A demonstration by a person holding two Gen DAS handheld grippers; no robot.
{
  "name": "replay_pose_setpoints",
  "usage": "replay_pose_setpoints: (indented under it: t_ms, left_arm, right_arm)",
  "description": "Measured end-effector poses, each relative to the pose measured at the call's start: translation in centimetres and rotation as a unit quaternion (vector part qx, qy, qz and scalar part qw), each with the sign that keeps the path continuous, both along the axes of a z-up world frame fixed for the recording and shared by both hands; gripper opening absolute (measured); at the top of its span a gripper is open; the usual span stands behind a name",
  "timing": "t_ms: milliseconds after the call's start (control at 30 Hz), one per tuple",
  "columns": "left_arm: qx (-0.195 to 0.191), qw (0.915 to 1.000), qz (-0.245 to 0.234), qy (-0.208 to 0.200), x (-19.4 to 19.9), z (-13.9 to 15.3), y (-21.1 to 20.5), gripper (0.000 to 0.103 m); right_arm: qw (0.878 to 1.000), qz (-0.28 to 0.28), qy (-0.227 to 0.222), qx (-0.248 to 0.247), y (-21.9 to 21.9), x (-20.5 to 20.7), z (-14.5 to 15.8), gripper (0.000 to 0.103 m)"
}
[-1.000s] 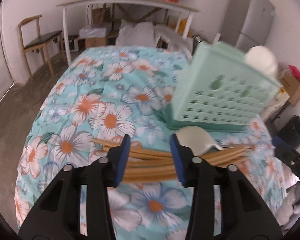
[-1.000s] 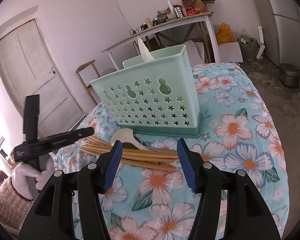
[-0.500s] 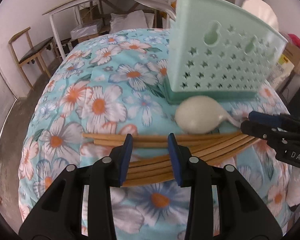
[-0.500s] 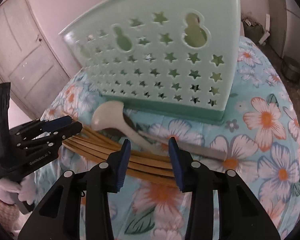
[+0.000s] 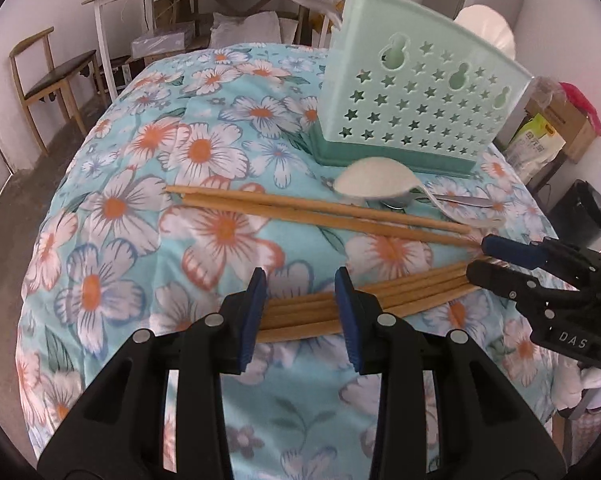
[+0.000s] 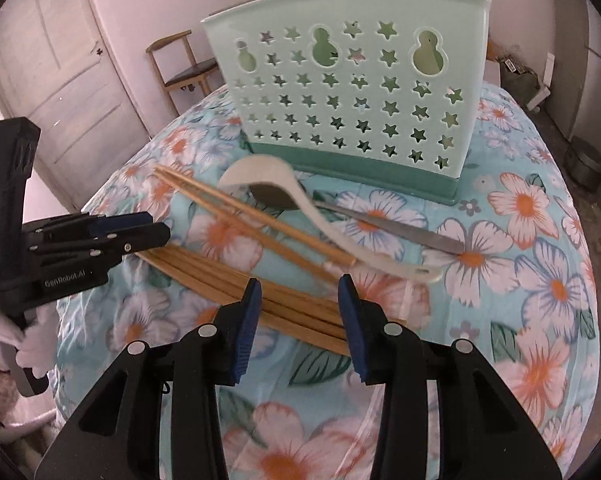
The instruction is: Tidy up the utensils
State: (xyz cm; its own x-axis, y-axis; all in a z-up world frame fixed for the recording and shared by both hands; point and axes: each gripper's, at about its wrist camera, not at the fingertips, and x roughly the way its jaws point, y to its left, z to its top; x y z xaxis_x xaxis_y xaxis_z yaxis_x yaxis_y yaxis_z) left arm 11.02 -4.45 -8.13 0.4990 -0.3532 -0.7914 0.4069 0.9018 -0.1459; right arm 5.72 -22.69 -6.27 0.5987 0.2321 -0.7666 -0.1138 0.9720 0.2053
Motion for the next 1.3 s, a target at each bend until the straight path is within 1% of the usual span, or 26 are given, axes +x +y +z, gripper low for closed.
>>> replay_pose_setpoints:
  t_ms: [200,300,333,467,600,767,833,900,967,1100,1167,1200,1267,1300]
  left_arm:
    - [-0.032,0.9994,0.015,-0.008,-1.0,0.7,1.2,0.034]
    - [-0.058,0.9977,0.024,-0.024,-1.2,1.5,1.8,0.035]
    - [-0.062,0.9974,0.025,-0.028,-1.2,1.7,1.9,0.035]
    - [-0.080,0.9950,0.029,-0.052,-1.4,2.8,1.9,0.041]
    - [-0.087,0.9934,0.030,-0.069,-1.6,3.5,1.8,0.043]
    - [-0.095,0.9923,0.035,-0.071,-1.6,3.6,1.7,0.045]
    - [-0.096,0.9922,0.035,-0.072,-1.7,3.6,1.8,0.045]
    - [-0.096,0.9918,0.036,-0.077,-1.8,3.7,1.7,0.046]
    - [-0.094,0.9914,0.035,-0.084,-2.0,3.9,1.6,0.051]
    - [-0.085,0.9904,0.031,-0.104,-2.4,4.3,1.3,0.056]
    - [-0.081,0.9896,0.032,-0.115,-2.7,4.5,1.1,0.059]
    - [-0.080,0.9891,0.032,-0.119,-2.8,4.6,1.1,0.060]
    - [-0.079,0.9881,0.033,-0.127,-2.9,4.9,1.0,0.066]
    - [-0.079,0.9877,0.034,-0.131,-3.0,5.0,1.0,0.067]
  right_arm:
    - [1.000,0.001,0.003,0.007,0.4,-1.2,-0.2,0.040]
    - [1.000,0.004,0.001,0.009,0.4,-1.7,-0.1,0.041]
    - [1.000,0.005,0.001,0.011,0.4,-1.8,0.0,0.041]
    - [1.000,-0.002,-0.008,0.019,-0.3,-2.1,0.5,0.042]
    - [0.999,-0.011,-0.019,0.027,-1.0,-2.2,1.1,0.046]
    - [0.999,-0.017,-0.041,0.026,-1.2,-2.4,2.0,0.047]
    - [0.998,-0.018,-0.052,0.018,-1.2,-2.5,2.5,0.054]
    - [0.998,-0.023,-0.066,0.007,-1.1,-2.7,3.0,0.056]
    - [0.997,-0.029,-0.078,-0.003,-1.3,-2.9,3.4,0.065]
    - [0.993,-0.042,-0.106,-0.023,-1.4,-3.4,4.4,0.067]
    - [0.990,-0.048,-0.130,-0.041,-1.4,-3.9,5.1,0.076]
    - [0.986,-0.051,-0.147,-0.059,-1.2,-4.2,5.5,0.079]
    - [0.980,-0.054,-0.170,-0.085,-0.9,-4.7,6.1,0.091]
    - [0.978,-0.055,-0.178,-0.096,-0.7,-4.9,6.4,0.093]
